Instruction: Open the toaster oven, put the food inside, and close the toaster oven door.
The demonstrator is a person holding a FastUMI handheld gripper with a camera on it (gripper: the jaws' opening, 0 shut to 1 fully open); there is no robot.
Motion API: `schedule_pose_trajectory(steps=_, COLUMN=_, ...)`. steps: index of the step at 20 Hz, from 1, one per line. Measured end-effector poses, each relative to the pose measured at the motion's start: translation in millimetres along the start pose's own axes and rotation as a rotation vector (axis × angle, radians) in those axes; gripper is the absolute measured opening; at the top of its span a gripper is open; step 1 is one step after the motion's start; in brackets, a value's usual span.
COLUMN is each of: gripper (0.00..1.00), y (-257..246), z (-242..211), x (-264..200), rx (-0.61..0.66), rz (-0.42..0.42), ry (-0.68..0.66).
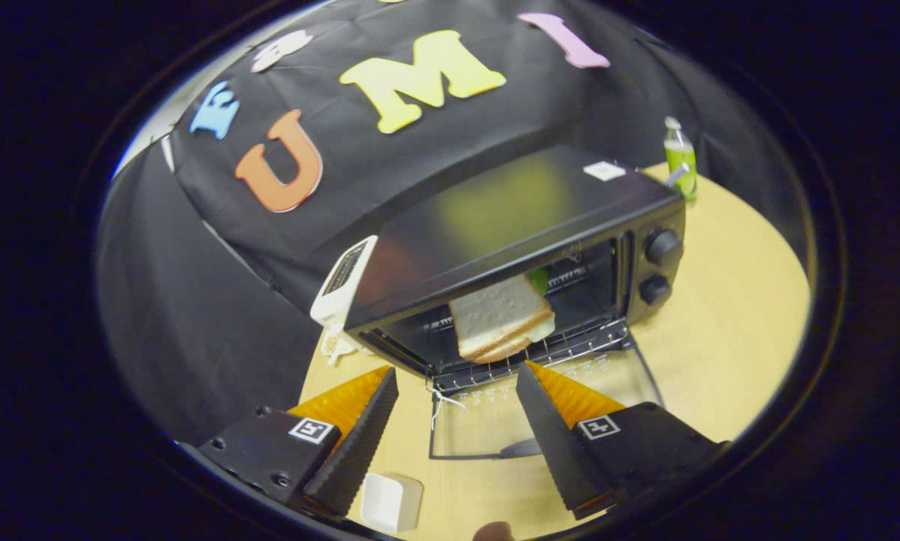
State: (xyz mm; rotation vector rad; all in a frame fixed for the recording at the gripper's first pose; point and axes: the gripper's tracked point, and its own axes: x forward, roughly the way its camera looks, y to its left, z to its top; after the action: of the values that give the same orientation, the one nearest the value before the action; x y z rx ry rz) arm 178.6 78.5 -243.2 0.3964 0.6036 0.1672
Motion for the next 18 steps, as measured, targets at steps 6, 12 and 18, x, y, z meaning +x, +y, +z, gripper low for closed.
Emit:
schedule_pose_trajectory(steps=6, gripper=1.0, y=-14.8, z=-41.6, x=-48.2, rx=-0.264, rz=-0.105, ry=0.004)
schedule_pose_trajectory(steps=12, gripper=1.0, y=-41.3, z=-118.7, x=-31.9, rx=-0.306, rz=-0.139, ry=0.105)
schedule_pose_trajectory(steps=18, gripper=1.0, y=-80.8, z=-161.5, x=10.8, rx=-0.255, rz=-0.216, ry=0.192)
